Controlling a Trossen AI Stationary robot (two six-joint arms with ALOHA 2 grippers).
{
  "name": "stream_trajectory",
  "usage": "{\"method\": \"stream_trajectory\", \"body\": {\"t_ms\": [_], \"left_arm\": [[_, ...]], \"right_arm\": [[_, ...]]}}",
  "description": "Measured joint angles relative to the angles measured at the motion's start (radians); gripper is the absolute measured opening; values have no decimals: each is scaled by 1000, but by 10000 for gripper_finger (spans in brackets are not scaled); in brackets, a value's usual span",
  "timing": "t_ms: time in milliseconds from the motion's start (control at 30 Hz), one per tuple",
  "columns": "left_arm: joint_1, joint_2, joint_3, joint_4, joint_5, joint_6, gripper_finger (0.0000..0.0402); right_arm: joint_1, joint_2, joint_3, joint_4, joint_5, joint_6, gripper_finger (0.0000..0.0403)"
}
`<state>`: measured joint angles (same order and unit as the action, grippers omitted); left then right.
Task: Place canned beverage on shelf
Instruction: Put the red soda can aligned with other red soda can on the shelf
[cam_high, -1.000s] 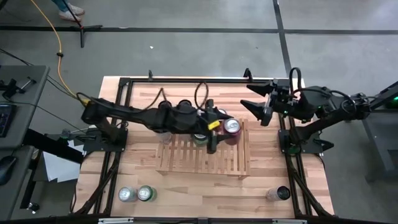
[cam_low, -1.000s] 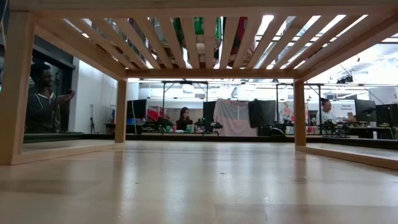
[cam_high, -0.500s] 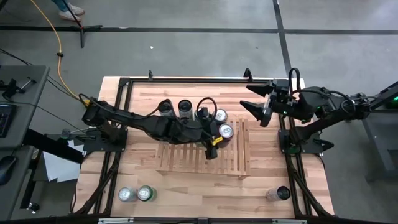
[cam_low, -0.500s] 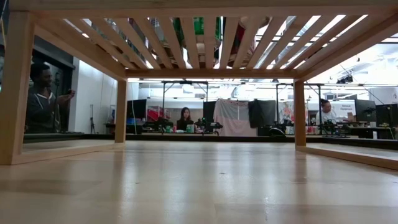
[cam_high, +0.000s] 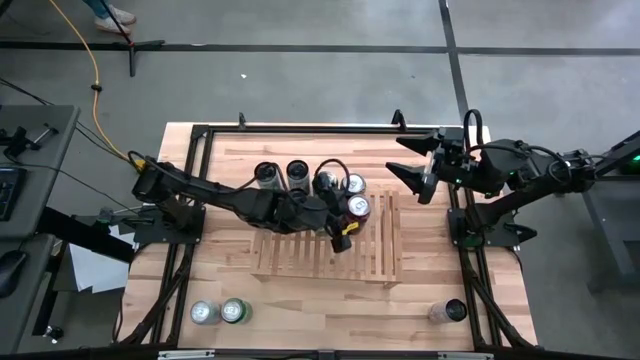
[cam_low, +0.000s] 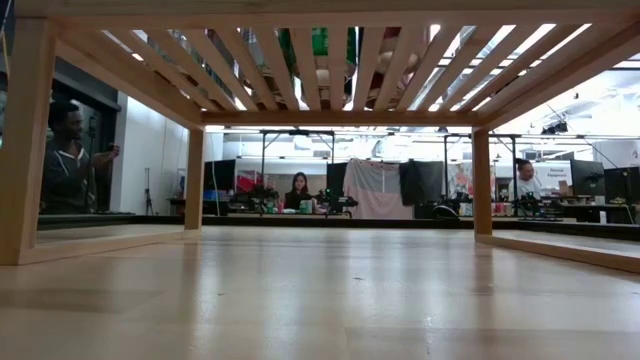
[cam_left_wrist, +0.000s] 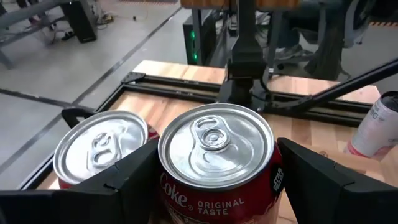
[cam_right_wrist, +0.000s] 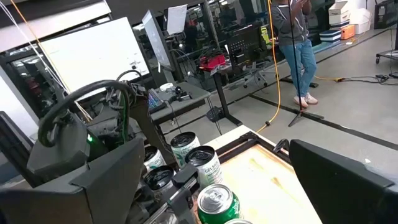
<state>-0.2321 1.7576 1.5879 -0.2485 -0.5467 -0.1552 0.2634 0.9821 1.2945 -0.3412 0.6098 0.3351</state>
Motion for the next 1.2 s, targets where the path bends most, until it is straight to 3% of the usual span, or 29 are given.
{"method": "stream_trajectory", "body": {"t_ms": [133,400,1200], "left_arm": [[0,0,-1,16,-6,25,269],[-1,0,-2,17,12,26,315],[0,-1,0,9,21,10,319]], "right_arm": [[0,0,0,-1,0,-1,385],[0,0,0,-16,0,4,385],[0,0,0,-16,0,5,385]]}}
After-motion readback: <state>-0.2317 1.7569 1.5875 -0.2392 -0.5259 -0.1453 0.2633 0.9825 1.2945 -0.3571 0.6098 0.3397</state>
